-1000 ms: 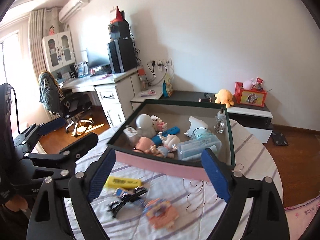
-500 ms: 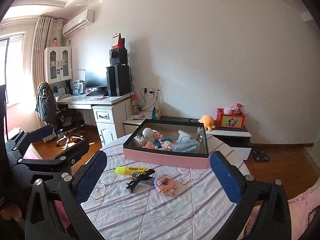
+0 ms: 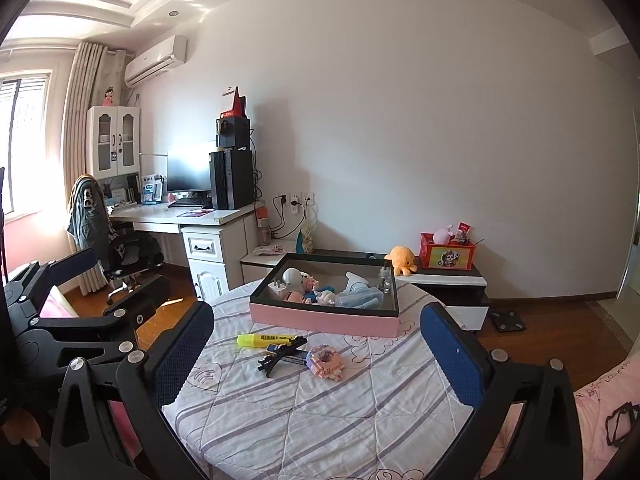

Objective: Organize rigid objects
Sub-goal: 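Withdraw both grippers from the box back over the bed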

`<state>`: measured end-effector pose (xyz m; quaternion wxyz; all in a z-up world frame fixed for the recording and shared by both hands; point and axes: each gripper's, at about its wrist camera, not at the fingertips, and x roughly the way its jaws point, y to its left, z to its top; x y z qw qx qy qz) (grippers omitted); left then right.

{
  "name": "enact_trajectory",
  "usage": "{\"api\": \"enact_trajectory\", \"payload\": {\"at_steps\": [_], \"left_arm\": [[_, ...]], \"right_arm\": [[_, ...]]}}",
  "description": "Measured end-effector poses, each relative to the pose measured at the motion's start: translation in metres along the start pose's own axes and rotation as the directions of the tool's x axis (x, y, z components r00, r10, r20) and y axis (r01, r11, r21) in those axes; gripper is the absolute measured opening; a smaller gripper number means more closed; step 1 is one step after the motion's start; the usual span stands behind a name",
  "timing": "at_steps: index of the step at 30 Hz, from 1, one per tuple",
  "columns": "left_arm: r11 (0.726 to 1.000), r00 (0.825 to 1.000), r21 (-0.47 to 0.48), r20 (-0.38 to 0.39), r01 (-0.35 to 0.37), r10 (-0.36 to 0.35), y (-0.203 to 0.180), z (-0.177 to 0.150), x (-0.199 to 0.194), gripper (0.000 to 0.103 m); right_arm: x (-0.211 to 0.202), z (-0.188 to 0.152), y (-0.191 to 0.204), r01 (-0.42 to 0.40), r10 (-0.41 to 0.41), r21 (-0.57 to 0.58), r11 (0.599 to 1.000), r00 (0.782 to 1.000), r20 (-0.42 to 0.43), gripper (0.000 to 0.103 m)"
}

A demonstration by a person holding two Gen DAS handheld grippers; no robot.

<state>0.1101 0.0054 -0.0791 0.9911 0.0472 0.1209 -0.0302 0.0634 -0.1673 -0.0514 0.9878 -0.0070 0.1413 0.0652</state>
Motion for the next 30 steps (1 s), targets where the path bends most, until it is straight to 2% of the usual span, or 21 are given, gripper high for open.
{"api": "enact_trajectory", "payload": {"at_steps": [12, 19, 23, 30], "left_arm": [[1.0, 1.0, 0.005, -0.015, 0.005, -0.005, -0.009, -0.007, 0.007, 0.103], [1.0, 0.994, 0.015, -0.104, 0.023, -0.021, -0.012, -0.025, 0.043, 0.103], [0.999, 0.978, 0.012, -0.204, 0.049, -0.045, -0.014, -0.048, 0.077, 0.103], [0.997, 0.926, -0.007, -0.369, 0.082, -0.078, -0.017, -0.085, 0.137, 0.103]], "right_arm": [[0.006, -0.008, -0.006, 0.003, -0.003, 0.009, 1.0, 1.0, -0.017, 0.103], [0.034, -0.026, -0.013, -0.002, 0.004, 0.029, 1.0, 0.996, -0.093, 0.103], [0.063, -0.044, -0.019, -0.007, 0.013, 0.035, 0.999, 0.985, -0.173, 0.103], [0.118, -0.081, -0.028, -0.011, 0.031, 0.063, 0.998, 0.946, -0.323, 0.103]]}}
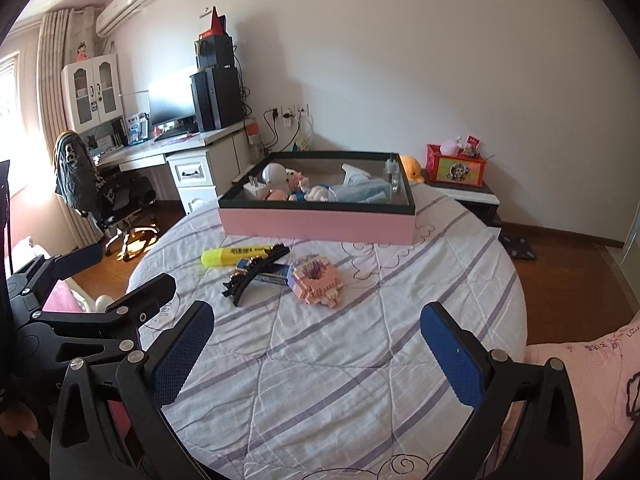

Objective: Organize rigid objects
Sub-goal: 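Withdraw both grippers from the box back over the bed, then grasp the black phone stand with the left gripper while the right grasps the pink brick figure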

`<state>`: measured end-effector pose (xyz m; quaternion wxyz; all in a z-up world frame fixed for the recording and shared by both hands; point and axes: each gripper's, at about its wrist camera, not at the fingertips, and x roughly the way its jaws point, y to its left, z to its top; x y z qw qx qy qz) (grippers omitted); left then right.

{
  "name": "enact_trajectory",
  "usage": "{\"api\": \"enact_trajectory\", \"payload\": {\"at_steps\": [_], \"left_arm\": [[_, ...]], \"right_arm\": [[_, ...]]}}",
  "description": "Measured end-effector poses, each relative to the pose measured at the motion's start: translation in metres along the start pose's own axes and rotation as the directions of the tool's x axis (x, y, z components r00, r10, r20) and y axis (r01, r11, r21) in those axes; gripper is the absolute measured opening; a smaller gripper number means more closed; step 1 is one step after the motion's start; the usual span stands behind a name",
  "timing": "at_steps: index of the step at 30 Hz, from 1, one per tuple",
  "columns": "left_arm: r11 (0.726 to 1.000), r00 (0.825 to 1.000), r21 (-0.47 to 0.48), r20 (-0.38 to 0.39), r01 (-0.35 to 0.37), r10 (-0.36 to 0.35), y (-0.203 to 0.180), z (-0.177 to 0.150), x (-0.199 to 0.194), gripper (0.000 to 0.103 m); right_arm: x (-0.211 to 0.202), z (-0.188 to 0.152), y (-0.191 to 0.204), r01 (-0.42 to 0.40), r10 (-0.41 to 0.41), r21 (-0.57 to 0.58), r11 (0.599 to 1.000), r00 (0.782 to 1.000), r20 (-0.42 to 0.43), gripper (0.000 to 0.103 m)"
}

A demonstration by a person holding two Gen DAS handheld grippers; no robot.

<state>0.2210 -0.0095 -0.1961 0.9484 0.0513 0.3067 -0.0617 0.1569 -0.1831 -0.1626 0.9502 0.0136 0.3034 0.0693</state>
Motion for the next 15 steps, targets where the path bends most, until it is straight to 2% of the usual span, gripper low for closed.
{"api": "enact_trajectory", "payload": {"at_steps": [8, 15], "left_arm": [[1.0, 0.995, 0.005, -0.1, -0.017, 0.018, 0.005, -0.005, 0.056, 0.103], [0.999, 0.988, -0.022, -0.148, -0.043, 0.04, 0.022, -0.004, 0.088, 0.103]], "right_arm": [[0.064, -0.006, -0.013, -0.034, 0.039, 0.043, 0.998, 0.991, -0.125, 0.103], [0.122, 0.001, -0.019, -0.059, 0.069, 0.05, 0.997, 0.971, -0.23, 0.103]]}}
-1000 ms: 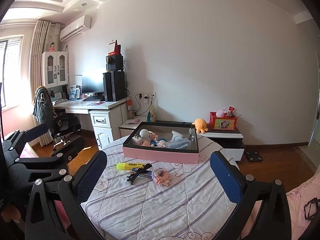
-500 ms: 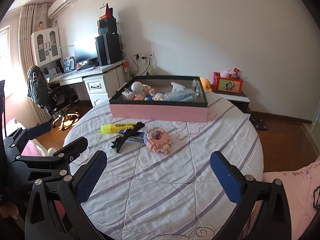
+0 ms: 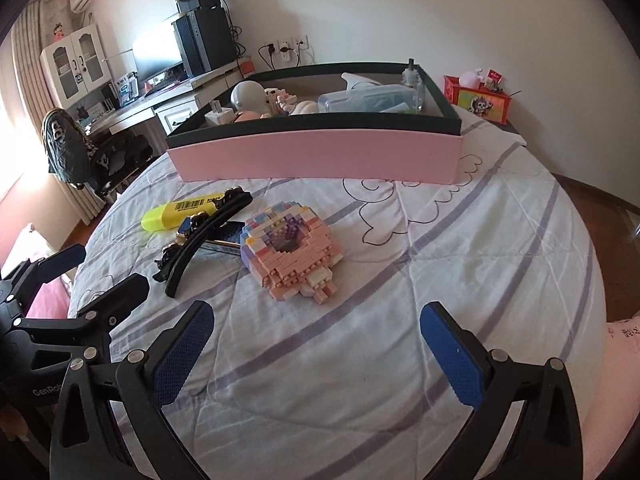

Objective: Organize rigid objects
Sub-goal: 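Grasp the black phone stand with the left gripper while the right grasps the pink brick figure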

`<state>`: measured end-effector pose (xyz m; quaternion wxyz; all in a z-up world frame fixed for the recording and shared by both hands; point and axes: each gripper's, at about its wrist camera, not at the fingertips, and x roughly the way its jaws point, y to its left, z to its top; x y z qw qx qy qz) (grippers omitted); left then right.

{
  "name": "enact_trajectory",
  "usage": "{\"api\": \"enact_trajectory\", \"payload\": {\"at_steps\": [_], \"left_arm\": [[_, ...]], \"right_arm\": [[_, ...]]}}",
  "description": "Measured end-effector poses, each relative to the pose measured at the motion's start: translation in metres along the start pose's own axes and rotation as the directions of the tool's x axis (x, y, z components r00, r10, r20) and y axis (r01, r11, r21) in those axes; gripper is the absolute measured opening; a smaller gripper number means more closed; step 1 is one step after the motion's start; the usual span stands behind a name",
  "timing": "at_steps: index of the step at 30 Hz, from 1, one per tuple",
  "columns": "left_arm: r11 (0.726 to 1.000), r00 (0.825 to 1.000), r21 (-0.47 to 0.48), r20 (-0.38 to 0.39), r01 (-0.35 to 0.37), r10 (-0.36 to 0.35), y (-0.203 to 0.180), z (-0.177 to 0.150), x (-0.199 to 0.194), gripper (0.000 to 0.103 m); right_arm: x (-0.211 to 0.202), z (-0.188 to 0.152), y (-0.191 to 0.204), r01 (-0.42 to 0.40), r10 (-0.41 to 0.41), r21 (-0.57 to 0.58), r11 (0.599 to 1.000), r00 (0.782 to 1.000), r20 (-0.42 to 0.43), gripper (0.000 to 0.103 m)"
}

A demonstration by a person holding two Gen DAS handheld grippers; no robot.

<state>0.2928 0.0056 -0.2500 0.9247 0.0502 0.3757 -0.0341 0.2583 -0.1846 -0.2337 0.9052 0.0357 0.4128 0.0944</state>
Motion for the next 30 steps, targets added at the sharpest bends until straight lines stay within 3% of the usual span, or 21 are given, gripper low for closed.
{"api": "enact_trajectory", "payload": {"at_steps": [7, 9, 11, 12, 20, 21, 23, 25, 28, 30], "left_arm": [[0.998, 0.998, -0.034, -0.013, 0.061, -0.061, 0.008, 0.008, 0.014, 0.103], [0.998, 0.998, -0.02, -0.015, 0.062, -0.062, 0.003, 0.009, 0.016, 0.103], [0.997, 0.997, -0.009, -0.018, 0.072, -0.073, -0.003, 0.01, 0.018, 0.103], [0.997, 0.997, -0.003, -0.019, 0.075, -0.075, -0.006, 0.01, 0.018, 0.103], [0.996, 0.998, 0.064, -0.008, 0.061, -0.06, -0.03, 0.015, 0.02, 0.101], [0.996, 0.998, 0.069, -0.011, 0.059, -0.058, -0.032, 0.017, 0.023, 0.098], [0.995, 0.998, 0.086, -0.046, 0.053, -0.049, -0.038, 0.019, 0.032, 0.07], [0.993, 0.996, 0.098, -0.068, 0.066, -0.059, -0.043, 0.018, 0.038, 0.058], [0.991, 0.996, 0.111, -0.055, 0.081, -0.075, -0.046, 0.017, 0.032, 0.025], [0.991, 0.996, 0.104, -0.052, 0.081, -0.076, -0.043, 0.013, 0.028, 0.025]], "right_arm": [[0.032, 0.023, 0.002, -0.022, 0.019, -0.044, 0.999, 0.998, -0.061, 0.102], [0.034, 0.027, 0.006, -0.026, 0.021, -0.075, 0.997, 0.998, -0.057, 0.088], [0.036, 0.028, 0.008, -0.028, 0.021, -0.105, 0.994, 0.998, -0.063, 0.067], [0.036, 0.028, 0.008, -0.028, 0.021, -0.118, 0.993, 0.998, -0.063, 0.063], [0.013, 0.01, -0.019, -0.036, 0.034, -0.072, 0.997, 0.999, -0.038, 0.063], [0.01, 0.008, -0.022, -0.04, 0.038, -0.063, 0.997, 0.999, -0.032, 0.063], [0.005, 0.003, -0.028, -0.044, 0.043, -0.049, 0.998, 0.999, -0.025, 0.063], [0.004, 0.002, -0.031, -0.05, 0.049, -0.036, 0.998, 0.999, -0.018, 0.063], [0.005, 0.002, -0.032, -0.052, 0.051, -0.035, 0.998, 0.999, -0.012, 0.063], [0.005, 0.001, -0.031, -0.044, 0.043, -0.039, 0.998, 0.999, -0.008, 0.063]]}}
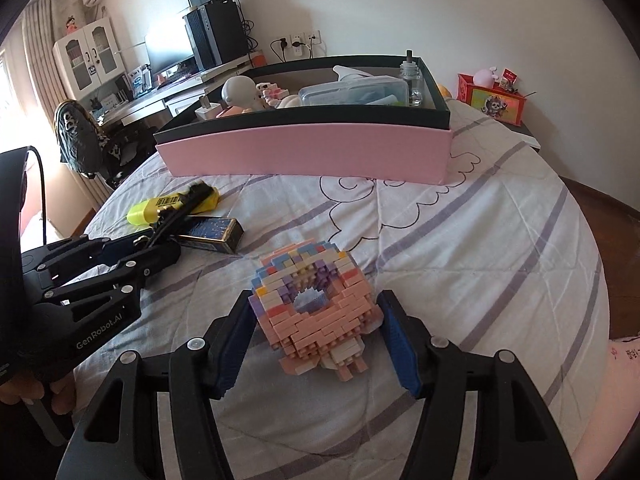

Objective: Organize rigid objects
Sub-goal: 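Grasp the black phone stand with the left gripper while the right grasps the pink brick figure, then carry the phone stand and brick figure into the pink box and open both grippers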

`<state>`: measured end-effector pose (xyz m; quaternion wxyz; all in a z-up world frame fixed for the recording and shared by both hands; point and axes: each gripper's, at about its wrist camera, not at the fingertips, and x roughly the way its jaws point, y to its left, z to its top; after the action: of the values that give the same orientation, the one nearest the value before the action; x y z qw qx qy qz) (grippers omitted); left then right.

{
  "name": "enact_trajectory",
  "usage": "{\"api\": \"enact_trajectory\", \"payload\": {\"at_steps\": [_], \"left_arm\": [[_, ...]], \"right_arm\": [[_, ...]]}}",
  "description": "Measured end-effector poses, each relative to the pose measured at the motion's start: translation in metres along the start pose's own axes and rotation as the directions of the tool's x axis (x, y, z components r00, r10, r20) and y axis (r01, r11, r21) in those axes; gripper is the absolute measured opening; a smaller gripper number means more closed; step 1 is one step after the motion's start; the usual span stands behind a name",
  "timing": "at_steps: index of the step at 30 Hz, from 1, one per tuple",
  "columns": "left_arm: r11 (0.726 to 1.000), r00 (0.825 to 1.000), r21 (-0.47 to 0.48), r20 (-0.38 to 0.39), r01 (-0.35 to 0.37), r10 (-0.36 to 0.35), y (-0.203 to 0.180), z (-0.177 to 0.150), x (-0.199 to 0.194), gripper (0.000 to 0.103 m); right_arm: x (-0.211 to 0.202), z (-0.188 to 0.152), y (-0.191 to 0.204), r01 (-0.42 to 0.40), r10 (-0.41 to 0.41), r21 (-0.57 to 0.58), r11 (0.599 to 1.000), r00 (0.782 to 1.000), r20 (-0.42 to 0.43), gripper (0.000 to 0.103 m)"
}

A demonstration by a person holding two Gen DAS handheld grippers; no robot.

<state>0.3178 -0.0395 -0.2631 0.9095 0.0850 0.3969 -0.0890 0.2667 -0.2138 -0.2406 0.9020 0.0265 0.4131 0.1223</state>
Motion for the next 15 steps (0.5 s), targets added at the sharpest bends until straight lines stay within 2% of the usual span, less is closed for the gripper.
{"api": "enact_trajectory", "payload": {"at_steps": [7, 10, 15], "left_arm": [[1.0, 1.0, -0.03, -0.008, -0.002, 0.002, 0.012, -0.025, -0.025, 0.025], [0.999, 1.0, -0.047, -0.023, -0.017, 0.016, 0.016, -0.034, -0.033, 0.025], [0.998, 0.999, -0.048, -0.023, -0.029, 0.028, 0.014, -0.037, -0.033, 0.028]], "right_arm": [[-0.008, -0.009, 0.01, 0.0, 0.0, -0.004, 1.0, 1.0, 0.002, 0.063], [-0.012, -0.016, 0.022, -0.024, 0.024, -0.02, 1.0, 1.0, -0.004, 0.063], [-0.012, -0.023, 0.041, -0.032, 0.032, -0.044, 0.999, 0.999, -0.007, 0.063]]}}
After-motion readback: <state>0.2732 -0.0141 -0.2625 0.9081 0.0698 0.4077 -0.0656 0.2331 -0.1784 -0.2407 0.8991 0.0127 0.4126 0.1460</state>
